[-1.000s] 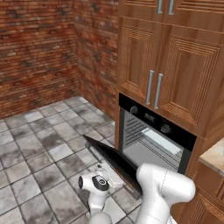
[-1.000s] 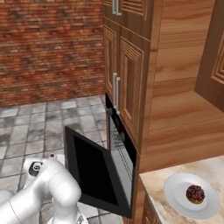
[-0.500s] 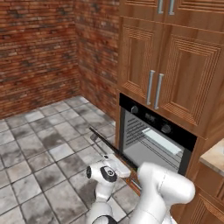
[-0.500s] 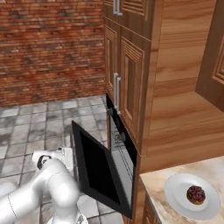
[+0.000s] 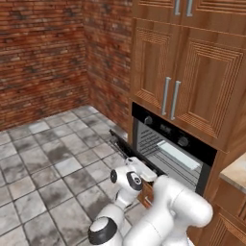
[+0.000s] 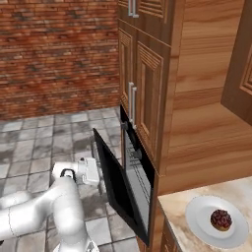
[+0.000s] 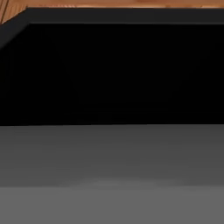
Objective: Take the baked cake out of the oven and place it on the plate for cooling. Then close the oven door.
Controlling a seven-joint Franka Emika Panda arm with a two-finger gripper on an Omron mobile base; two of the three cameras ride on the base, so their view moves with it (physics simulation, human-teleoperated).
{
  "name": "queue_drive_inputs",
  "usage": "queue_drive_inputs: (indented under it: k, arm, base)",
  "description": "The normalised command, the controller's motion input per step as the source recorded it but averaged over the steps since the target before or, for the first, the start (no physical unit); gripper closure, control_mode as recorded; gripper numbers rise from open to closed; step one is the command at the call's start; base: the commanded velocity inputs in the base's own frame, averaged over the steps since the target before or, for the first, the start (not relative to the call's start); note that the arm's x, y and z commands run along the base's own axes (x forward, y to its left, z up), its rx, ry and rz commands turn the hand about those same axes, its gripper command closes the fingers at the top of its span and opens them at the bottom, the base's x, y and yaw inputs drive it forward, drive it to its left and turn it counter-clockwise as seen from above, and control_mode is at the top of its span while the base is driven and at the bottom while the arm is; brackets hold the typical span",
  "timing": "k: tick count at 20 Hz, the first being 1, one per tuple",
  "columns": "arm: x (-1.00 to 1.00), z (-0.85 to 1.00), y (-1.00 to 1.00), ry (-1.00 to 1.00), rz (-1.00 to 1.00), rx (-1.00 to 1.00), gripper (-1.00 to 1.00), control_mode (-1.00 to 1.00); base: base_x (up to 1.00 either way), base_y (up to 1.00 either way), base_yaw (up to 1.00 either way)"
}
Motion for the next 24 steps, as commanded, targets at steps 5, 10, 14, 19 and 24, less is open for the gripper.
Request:
queue_drive_inputs:
  k: [5,10,14,19,24]
  arm:
    - [0.43,0.00,-0.85,0.01,0.00,0.00,-1.00,-1.00]
    - [0.50,0.00,-0.77,0.03,0.00,0.00,-1.00,-1.00]
    - [0.47,0.00,-0.53,0.10,0.00,0.00,-1.00,-1.00]
    - [0.41,0.00,-0.44,0.12,0.00,0.00,-1.00,-1.00]
    - [0.36,0.00,-0.35,0.09,0.00,0.00,-1.00,-1.00]
  base:
    - [0.00,0.00,0.00]
    - [0.00,0.00,0.00]
    - [0.00,0.00,0.00]
    - [0.00,0.00,0.00]
    - [0.00,0.00,0.00]
